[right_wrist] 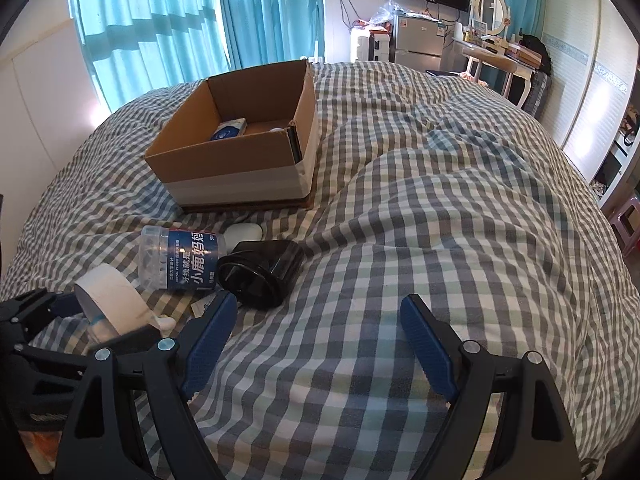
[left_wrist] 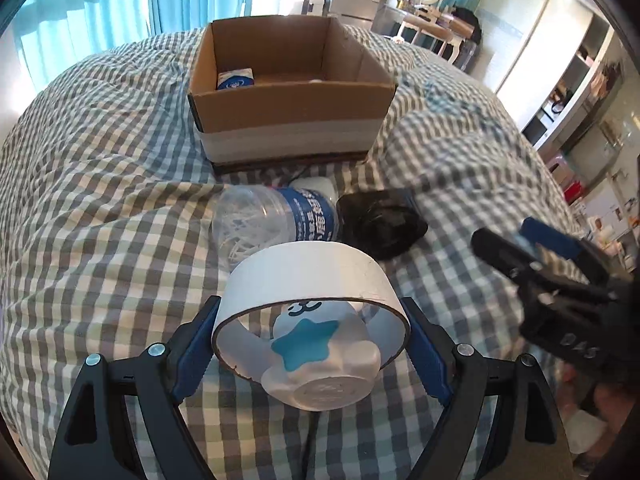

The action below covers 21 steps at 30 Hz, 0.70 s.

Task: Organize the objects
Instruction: 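Grasp the white tape roll with the left gripper while the right grasps the black case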

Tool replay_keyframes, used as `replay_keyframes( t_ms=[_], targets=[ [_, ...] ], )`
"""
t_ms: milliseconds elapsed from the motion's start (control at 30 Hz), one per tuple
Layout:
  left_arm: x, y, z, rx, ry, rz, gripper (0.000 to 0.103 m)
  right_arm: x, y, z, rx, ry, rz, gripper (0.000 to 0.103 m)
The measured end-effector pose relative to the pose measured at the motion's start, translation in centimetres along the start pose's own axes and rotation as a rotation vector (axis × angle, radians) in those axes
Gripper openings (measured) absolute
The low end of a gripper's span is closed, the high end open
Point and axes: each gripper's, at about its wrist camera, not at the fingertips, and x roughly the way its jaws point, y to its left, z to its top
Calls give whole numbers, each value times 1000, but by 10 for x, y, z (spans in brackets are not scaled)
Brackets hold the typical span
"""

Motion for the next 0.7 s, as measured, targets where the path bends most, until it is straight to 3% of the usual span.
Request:
replay_keyframes(
  t_ms=[233,367,500,700],
  targets=[
    [4,7,21,32,-5,50,87,22,7,11,-13,24,7,84],
    [2,15,28,33,-8,23,87,48,21,16,-32,75,59,84],
    [-4,32,35,-10,-3,-30,87,70,34,19,-59,121,78,84],
    [-19,51,42,-50,-28,-49,87,101,49,23,-84,190,95,84]
  ],
)
